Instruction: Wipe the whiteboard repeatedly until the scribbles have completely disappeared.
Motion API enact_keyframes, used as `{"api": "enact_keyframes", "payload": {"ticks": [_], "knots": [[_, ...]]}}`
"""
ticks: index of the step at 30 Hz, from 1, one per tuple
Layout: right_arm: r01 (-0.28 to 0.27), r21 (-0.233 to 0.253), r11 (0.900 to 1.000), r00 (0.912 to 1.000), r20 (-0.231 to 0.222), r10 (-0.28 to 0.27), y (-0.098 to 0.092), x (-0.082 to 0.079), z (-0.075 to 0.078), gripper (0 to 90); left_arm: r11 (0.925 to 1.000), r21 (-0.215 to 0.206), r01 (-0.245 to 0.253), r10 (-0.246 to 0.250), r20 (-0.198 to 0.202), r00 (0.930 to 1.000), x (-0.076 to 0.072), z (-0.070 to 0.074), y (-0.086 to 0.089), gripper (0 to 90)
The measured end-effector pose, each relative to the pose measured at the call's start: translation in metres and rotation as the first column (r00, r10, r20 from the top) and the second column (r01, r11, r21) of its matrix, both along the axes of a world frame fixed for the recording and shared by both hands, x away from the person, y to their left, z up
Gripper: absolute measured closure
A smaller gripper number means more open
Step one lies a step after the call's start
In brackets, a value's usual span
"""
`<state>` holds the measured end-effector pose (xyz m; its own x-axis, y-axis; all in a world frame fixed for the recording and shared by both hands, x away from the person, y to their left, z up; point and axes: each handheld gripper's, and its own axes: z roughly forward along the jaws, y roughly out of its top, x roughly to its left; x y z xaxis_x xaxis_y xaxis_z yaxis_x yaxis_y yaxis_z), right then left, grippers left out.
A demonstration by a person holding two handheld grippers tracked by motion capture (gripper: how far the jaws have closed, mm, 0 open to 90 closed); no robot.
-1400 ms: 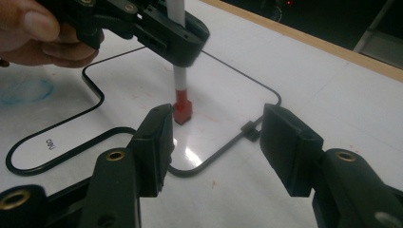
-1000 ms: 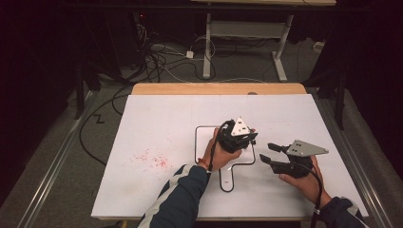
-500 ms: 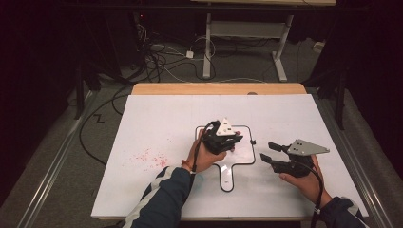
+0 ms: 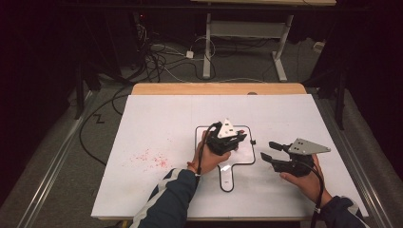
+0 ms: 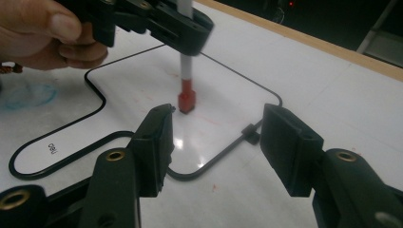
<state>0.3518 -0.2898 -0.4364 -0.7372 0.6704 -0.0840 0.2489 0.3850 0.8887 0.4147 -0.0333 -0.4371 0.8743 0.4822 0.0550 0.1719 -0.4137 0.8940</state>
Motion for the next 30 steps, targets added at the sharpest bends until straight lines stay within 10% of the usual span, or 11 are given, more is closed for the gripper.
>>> {"api": "enact_keyframes", "payload": {"ticks": [11,19,26,30], "knots": [[0.008,0.009,1.0,1.0,0.006,-0.008,-0.006,-0.001,0.001,46.4,0.9999,-0.007,0.008,-0.008,0.013,0.9999,0.007,0.0,-0.031,78.2],[0.006,0.009,1.0,1.0,0.004,-0.006,-0.005,0.0,0.001,46.4,0.9993,-0.006,0.037,-0.037,-0.047,0.9982,0.008,0.003,-0.012,78.2],[0.003,-0.002,1.0,1.0,-0.003,-0.003,-0.003,0.0,0.0,46.1,0.9973,0.073,0.001,0.001,-0.023,0.9997,0.002,0.008,0.012,78.2],[-0.001,-0.001,1.0,1.0,0.001,0.001,-0.003,-0.001,0.001,46.1,0.9989,0.037,-0.028,0.029,-0.037,0.9989,0.003,0.005,0.033,78.1]]}}
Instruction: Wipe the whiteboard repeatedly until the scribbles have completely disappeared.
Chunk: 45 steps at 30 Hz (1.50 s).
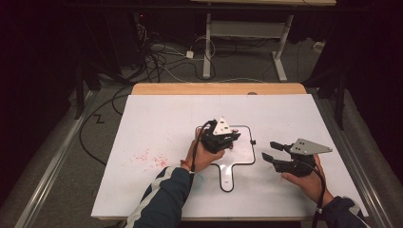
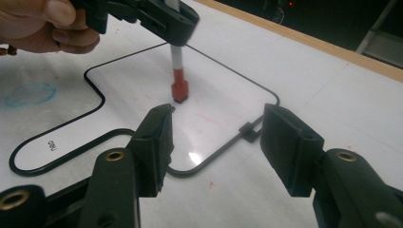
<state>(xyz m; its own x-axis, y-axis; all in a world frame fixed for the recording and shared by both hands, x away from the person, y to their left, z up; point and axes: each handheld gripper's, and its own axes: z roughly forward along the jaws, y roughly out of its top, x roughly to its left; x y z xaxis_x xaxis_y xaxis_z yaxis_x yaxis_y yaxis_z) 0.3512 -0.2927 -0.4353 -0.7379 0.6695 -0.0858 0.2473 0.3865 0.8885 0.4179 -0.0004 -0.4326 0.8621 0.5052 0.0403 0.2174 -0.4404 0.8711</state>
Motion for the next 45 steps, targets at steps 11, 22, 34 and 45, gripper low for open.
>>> {"api": "enact_keyframes", "payload": {"ticks": [11,22,34,45], "knots": [[-0.003,0.0,1.0,1.0,-0.008,0.003,-0.001,0.0,-0.001,46.1,0.9983,-0.042,0.041,-0.039,0.038,0.9985,0.006,-0.004,-0.063,78.2],[0.009,0.007,1.0,0.9999,-0.007,-0.009,-0.007,-0.001,0.0,46.1,1.0,-0.003,0.007,-0.007,0.017,0.9998,0.014,0.0,-0.041,78.2],[0.008,-0.005,1.0,0.9999,-0.011,-0.008,-0.003,0.0,-0.002,45.9,0.9913,0.005,-0.131,0.131,-0.022,0.9911,0.016,0.0,0.058,78.2],[-0.001,-0.012,1.0,0.9999,-0.014,0.001,0.001,0.001,-0.002,46.0,0.9926,-0.049,-0.111,0.111,-0.009,0.9938,0.014,-0.006,0.034,78.2]]}}
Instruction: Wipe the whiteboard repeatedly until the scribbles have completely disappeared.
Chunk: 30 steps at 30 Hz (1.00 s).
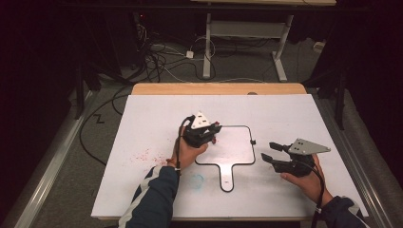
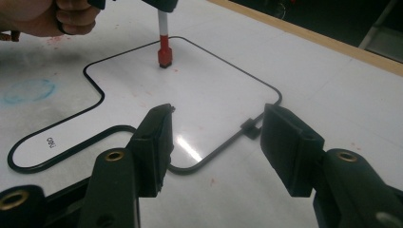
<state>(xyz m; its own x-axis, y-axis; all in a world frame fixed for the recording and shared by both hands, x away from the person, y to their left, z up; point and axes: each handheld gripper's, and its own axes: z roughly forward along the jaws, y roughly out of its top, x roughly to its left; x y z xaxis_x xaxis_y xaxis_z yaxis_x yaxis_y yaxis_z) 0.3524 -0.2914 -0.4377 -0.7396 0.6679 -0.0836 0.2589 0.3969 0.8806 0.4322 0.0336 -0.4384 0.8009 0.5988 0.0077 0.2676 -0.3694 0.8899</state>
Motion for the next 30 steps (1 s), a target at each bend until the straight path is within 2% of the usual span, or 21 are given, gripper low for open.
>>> {"api": "enact_keyframes", "payload": {"ticks": [4,7,10,11,12,14,20,24,30], "knots": [[-0.001,0.001,1.0,1.0,0.0,0.001,-0.001,0.0,0.0,45.9,0.9998,0.007,0.018,-0.018,0.023,0.9996,0.001,0.0,-0.021,78.1],[-0.003,0.003,1.0,1.0,0.002,0.003,-0.001,-0.001,0.0,45.9,0.9997,0.015,0.021,-0.021,0.021,0.9995,0.002,0.0,-0.024,78.1],[0.0,0.004,1.0,1.0,0.004,0.0,-0.002,0.0,0.001,45.9,0.9997,0.014,0.018,-0.018,-0.007,0.9998,0.002,0.002,-0.013,78.2],[0.0,0.004,1.0,1.0,0.005,0.0,-0.002,0.0,0.001,45.9,0.9995,0.029,0.01,-0.01,-0.004,0.9999,0.001,0.003,-0.009,78.2],[0.001,0.004,1.0,1.0,0.005,-0.001,-0.002,-0.001,0.002,45.9,0.9991,0.042,0.002,-0.002,-0.006,1.0,0.0,0.004,-0.002,78.2],[0.001,0.005,1.0,1.0,0.009,-0.001,-0.003,-0.001,0.002,45.9,0.9992,0.039,-0.002,0.003,-0.022,0.9997,-0.002,0.005,0.011,78.2],[0.003,0.003,1.0,1.0,0.008,-0.003,0.0,0.0,0.002,45.9,0.997,0.062,-0.045,0.046,-0.021,0.9987,-0.009,0.006,0.045,78.2],[-0.002,-0.002,1.0,1.0,0.009,0.002,0.002,-0.001,0.003,45.9,0.9984,0.035,-0.044,0.045,-0.029,0.9985,-0.012,0.004,0.054,78.1],[0.003,-0.004,1.0,1.0,0.006,-0.003,0.003,0.001,0.002,45.6,0.9991,0.016,-0.04,0.041,-0.034,0.9986,-0.014,0.002,0.05,78.1]]}}
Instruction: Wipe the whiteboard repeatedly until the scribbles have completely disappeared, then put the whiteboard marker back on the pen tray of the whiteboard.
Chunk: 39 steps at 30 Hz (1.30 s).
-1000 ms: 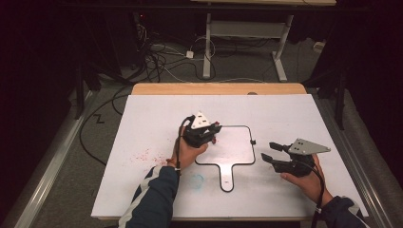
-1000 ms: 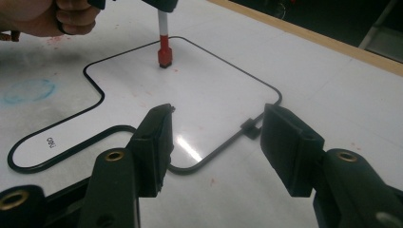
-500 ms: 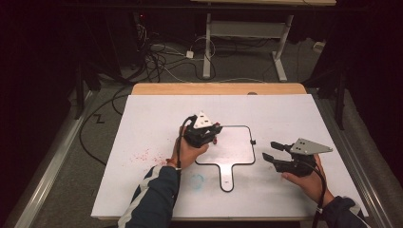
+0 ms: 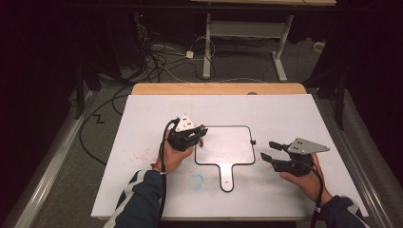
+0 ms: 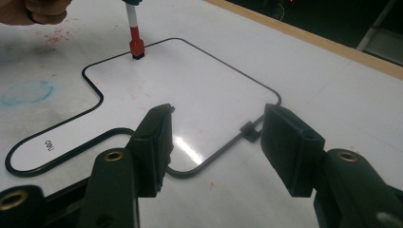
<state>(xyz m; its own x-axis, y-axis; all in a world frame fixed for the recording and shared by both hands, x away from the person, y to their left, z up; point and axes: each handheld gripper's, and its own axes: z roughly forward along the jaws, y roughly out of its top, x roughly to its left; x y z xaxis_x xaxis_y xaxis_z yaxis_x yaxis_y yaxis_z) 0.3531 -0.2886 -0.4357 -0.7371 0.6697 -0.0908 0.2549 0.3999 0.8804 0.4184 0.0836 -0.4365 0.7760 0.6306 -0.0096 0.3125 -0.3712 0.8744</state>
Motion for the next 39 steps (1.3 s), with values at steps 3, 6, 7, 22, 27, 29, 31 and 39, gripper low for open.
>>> {"api": "enact_keyframes", "payload": {"ticks": [3,6,7,22,27,29,31,39], "knots": [[0.0,-0.008,1.0,1.0,0.004,0.0,0.0,0.0,0.0,45.6,0.9999,-0.009,0.011,-0.011,0.004,0.9999,0.002,-0.001,-0.004,78.1],[0.004,-0.007,1.0,1.0,0.004,-0.004,0.001,0.001,0.0,45.6,0.9996,-0.013,0.025,-0.025,0.01,0.9996,0.002,-0.002,-0.011,78.1],[0.005,-0.007,1.0,1.0,0.004,-0.005,0.001,0.001,0.0,45.6,0.9994,-0.016,0.029,-0.029,0.014,0.9995,0.001,-0.002,-0.014,78.1],[-0.014,-0.029,0.999,0.9998,0.015,0.015,0.004,0.0,0.001,45.1,0.9905,-0.037,0.133,-0.133,-0.006,0.9911,-0.004,0.007,-0.065,78.0],[-0.051,-0.024,0.998,0.9984,0.024,0.052,0.014,-0.001,0.004,47.9,0.98,-0.055,0.191,-0.192,-0.006,0.9814,-0.01,0.015,-0.088,77.9],[-0.079,-0.025,0.997,0.9965,0.027,0.08,0.021,-0.003,0.006,48.6,0.9717,-0.071,0.226,-0.226,-0.004,0.974,-0.014,0.019,-0.096,77.8],[-0.104,-0.036,0.994,0.9943,0.022,0.105,0.028,-0.004,0.007,49.1,0.9626,-0.089,0.256,-0.258,-0.006,0.9662,-0.018,0.022,-0.103,77.8],[-0.134,-0.016,0.991,0.9909,0.008,0.134,0.04,-0.004,0.008,50.1,0.944,-0.097,0.316,-0.317,0.002,0.9485,-0.025,0.027,-0.122,77.7]]}}
